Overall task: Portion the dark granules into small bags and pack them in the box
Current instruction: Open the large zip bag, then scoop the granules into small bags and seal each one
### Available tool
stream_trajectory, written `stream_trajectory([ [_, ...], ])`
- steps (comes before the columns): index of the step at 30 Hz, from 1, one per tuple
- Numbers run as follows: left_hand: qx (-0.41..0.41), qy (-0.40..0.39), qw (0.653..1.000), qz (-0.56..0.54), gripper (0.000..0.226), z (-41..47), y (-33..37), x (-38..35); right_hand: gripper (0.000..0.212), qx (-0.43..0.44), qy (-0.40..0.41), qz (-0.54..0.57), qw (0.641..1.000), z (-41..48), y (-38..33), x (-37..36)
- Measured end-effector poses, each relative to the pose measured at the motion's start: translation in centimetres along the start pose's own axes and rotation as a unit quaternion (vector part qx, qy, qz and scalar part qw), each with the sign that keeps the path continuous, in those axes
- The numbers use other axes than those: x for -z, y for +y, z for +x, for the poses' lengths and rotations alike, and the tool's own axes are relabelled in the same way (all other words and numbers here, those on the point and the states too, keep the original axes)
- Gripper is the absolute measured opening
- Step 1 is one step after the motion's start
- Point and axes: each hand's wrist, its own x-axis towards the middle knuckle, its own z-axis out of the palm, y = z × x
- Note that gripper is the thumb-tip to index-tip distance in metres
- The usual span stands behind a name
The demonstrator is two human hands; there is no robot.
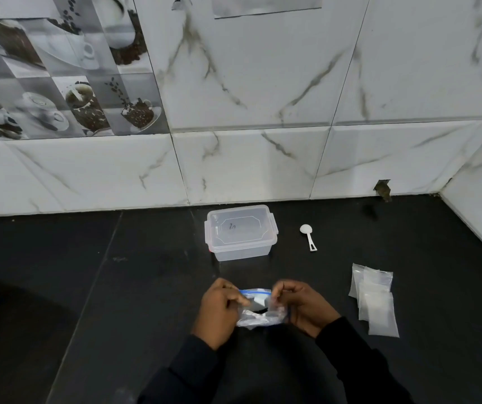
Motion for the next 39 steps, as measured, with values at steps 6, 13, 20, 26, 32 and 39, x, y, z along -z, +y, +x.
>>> stream_trajectory([
  [6, -0.027, -0.02, 0.988, 0.149, 0.038, -1.0, 0.9, -1.6, 0.021, 0.072, 0.097, -0.537, 0.835, 0.6, 0.0, -1.7],
  [13, -0.021, -0.06, 0.978, 0.2, 0.051, -0.9, 3.3, 0.1, 0.054, 0.087, 0.116, -0.657, 0.74, -0.7, -0.8, -3.2],
  [20, 0.042, -0.087, 0.979, 0.181, 0.07, -0.3, 1.8, -1.3, 0.049, 0.041, 0.116, -0.692, 0.711, 0.7, 0.0, -2.4],
  [26, 0.023, -0.042, 0.991, 0.125, 0.031, 0.2, 1.0, -1.3, 0.016, 0.122, 0.121, -0.565, 0.807, 0.5, -1.8, -0.5],
  [32, -0.003, -0.017, 0.998, 0.054, 0.009, -0.6, 1.2, -1.0, 0.01, 0.192, 0.346, -0.372, 0.84, 4.9, -4.2, 5.6],
  [39, -0.04, -0.019, 0.999, 0.004, 0.012, -1.2, 1.2, -1.5, 0.034, 0.027, 0.391, -0.486, 0.781, 12.1, -3.8, 12.3],
])
